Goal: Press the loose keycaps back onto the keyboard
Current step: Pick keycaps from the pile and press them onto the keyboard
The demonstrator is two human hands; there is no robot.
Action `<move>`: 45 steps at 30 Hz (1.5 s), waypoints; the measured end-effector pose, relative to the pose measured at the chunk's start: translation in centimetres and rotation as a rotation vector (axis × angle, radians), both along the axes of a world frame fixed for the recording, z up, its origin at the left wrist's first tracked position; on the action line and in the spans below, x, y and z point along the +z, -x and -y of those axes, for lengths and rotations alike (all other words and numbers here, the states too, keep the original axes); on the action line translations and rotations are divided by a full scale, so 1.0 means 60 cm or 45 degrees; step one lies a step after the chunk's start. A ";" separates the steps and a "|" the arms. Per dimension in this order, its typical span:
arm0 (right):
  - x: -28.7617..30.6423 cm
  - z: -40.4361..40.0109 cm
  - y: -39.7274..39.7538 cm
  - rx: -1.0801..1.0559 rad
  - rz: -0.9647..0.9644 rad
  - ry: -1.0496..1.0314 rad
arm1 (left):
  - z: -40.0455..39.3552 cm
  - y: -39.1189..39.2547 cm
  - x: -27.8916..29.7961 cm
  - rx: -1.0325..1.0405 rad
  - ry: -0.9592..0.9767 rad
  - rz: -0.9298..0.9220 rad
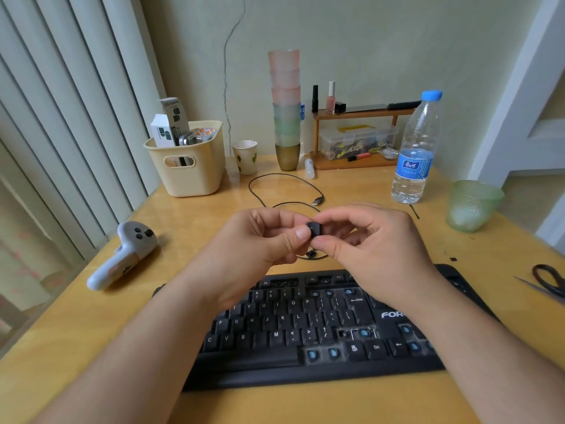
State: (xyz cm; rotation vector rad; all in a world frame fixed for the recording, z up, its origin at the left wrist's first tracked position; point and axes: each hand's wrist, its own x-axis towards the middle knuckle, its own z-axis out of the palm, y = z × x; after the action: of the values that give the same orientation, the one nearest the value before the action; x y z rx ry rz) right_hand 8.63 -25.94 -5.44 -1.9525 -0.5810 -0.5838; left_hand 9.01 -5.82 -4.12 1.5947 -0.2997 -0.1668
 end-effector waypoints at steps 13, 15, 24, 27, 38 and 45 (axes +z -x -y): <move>0.008 0.014 0.001 -0.170 0.096 0.531 | 0.031 0.006 -0.018 0.193 -0.148 0.142; 0.022 0.017 0.003 -0.149 0.046 0.588 | 0.035 0.010 -0.017 0.196 -0.148 0.153; 0.098 0.210 -0.013 -0.218 -0.595 0.972 | 0.110 0.075 -0.041 -0.158 -1.039 0.938; 0.081 0.276 -0.018 -0.207 -0.877 1.071 | 0.143 0.083 -0.052 -0.281 -1.242 1.120; 0.071 0.279 -0.021 -0.144 -0.953 1.264 | 0.171 0.095 -0.067 -0.398 -1.471 1.150; 0.074 0.253 -0.017 -0.238 -0.886 1.428 | 0.170 0.090 -0.069 -0.398 -1.462 1.169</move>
State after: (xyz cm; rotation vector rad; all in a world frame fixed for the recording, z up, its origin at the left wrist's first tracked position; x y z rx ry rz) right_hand 9.64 -41.12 -1.02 -3.0482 -0.2643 0.4724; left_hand 3.58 -16.03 -8.27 2.6880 -1.3469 0.2272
